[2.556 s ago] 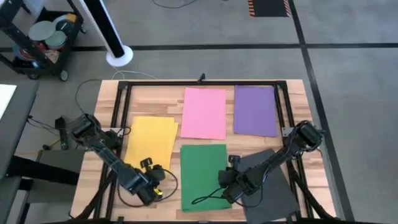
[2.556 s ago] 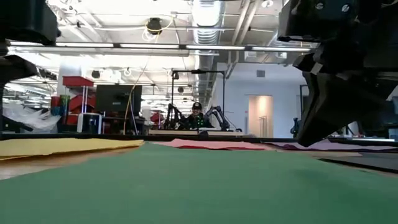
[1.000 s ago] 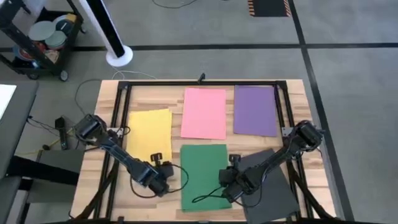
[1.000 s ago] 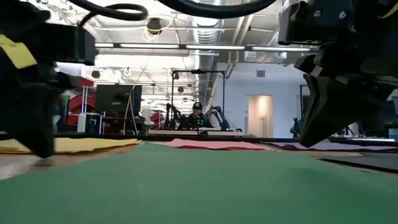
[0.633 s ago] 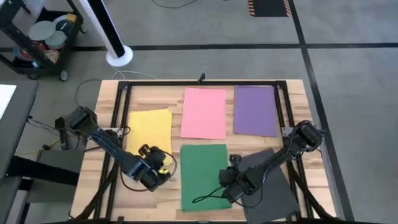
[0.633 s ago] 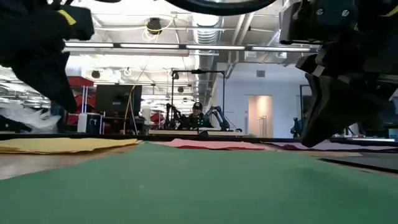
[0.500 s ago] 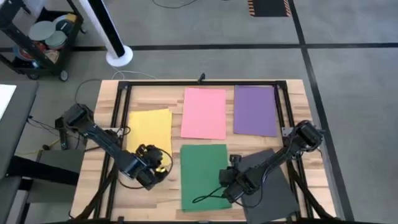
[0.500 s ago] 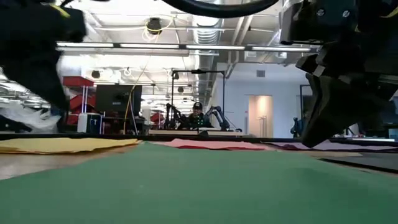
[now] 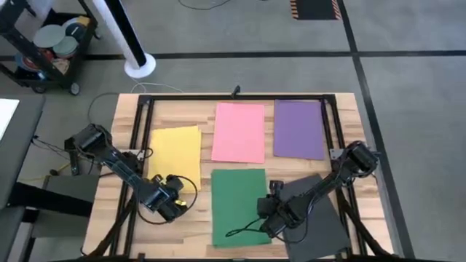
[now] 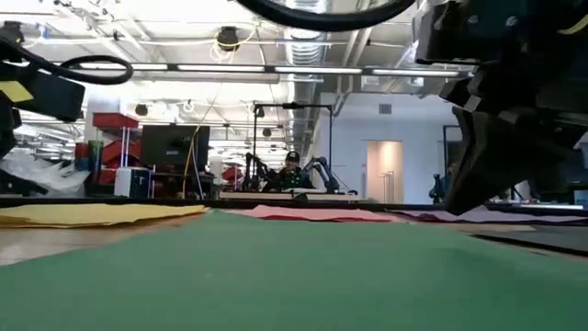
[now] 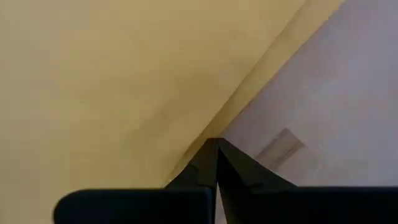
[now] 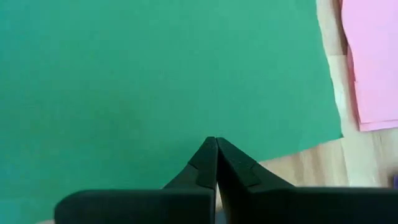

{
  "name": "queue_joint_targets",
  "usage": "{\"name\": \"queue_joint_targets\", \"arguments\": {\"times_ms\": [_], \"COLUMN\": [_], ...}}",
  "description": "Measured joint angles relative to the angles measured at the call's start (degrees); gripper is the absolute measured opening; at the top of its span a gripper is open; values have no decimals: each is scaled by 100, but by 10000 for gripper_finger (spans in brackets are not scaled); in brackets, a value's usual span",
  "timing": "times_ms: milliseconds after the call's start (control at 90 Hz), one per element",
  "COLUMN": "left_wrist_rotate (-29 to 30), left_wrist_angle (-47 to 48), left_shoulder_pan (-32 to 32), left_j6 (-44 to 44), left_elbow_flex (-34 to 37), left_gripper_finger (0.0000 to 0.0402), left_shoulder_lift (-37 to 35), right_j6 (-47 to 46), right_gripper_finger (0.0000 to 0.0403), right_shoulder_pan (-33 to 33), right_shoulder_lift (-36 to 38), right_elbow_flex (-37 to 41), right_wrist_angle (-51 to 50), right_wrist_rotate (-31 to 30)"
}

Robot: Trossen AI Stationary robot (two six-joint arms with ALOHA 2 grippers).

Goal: Organize paper
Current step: Move the stacked yellow papers to the top left of the table

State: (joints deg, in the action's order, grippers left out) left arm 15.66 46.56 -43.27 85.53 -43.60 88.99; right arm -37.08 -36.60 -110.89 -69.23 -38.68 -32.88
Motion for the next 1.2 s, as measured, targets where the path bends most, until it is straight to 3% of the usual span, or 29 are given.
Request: {"name": "queue_joint_targets", "arguments": {"times_ms": [211,467,1200], "left_wrist_rotate": [-124,22,551], "left_wrist_angle": [95,55,744], "left_shoulder_pan": [-50,-13,122], "left_j6": [5,48,212], "left_elbow_flex": [99,414,493], "left_gripper_finger": [0,0,0], "left_shoulder_lift": [-61,-76,-37], "right_j6": [0,2,2], "right_gripper_finger": [0,0,0], "right_shoulder_pan": [0,-3,37], "right_shoulder_lift": [0,0,0], "right_elbow_flex": [0,0,0], "right_wrist_angle": [4,4,5], "right_wrist_rotate": [-2,-7,-9]}}
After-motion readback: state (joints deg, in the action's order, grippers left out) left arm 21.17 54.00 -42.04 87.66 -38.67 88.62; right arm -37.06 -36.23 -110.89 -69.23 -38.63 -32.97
